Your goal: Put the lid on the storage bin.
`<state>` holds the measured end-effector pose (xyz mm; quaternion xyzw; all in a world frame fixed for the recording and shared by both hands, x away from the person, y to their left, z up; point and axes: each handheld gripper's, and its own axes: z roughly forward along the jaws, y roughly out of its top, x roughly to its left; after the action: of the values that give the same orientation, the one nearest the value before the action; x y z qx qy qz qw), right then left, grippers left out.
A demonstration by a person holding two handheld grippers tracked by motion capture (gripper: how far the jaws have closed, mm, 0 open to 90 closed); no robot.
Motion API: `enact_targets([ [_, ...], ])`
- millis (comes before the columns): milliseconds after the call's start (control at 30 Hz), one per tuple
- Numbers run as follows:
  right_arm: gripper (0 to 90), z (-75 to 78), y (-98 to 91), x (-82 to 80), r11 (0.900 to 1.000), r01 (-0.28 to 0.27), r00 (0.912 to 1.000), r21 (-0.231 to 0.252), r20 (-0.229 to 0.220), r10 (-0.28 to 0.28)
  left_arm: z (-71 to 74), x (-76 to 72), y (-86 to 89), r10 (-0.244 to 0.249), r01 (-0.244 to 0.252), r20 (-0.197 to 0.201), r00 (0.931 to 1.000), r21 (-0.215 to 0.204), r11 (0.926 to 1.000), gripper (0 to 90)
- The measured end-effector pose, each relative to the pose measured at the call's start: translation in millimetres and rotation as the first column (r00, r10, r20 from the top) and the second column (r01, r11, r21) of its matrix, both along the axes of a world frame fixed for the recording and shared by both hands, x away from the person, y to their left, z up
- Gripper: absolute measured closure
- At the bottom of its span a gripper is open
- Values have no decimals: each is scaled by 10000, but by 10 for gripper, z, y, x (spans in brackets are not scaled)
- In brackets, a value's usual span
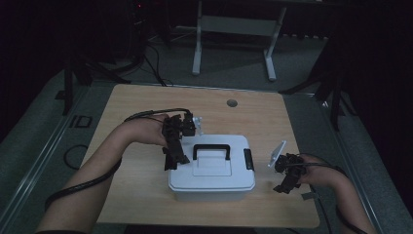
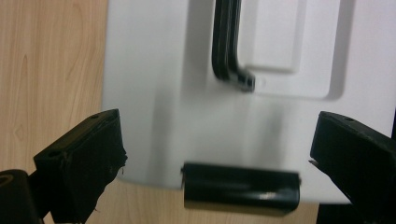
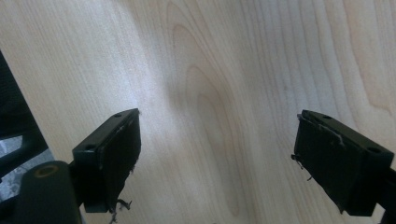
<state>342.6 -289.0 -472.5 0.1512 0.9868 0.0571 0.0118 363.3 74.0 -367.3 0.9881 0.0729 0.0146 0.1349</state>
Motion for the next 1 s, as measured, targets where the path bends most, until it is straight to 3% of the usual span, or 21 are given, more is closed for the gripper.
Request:
enact_targets([
  [267, 147, 0, 7, 22, 9997, 156, 9990, 186, 418, -163, -109, -33, 296, 466, -469, 121, 9988, 306, 9984, 22],
  [467, 148, -48, 33, 46, 9999, 137, 9984, 9, 540, -137, -129, -39, 466, 816, -815, 97, 9966, -77, 9966, 22],
  [600, 148, -53, 51, 44, 9995, 195, 9977, 247, 649, -211, -133, -53, 613, 1094, -1092, 31, 9940, -377, 9933, 22],
  [1000, 146, -66, 5, 23, 9976, 580, 9957, 377, 698, -605, -316, -98, 962, 1664, -1674, -205, 9858, -616, 9840, 23],
])
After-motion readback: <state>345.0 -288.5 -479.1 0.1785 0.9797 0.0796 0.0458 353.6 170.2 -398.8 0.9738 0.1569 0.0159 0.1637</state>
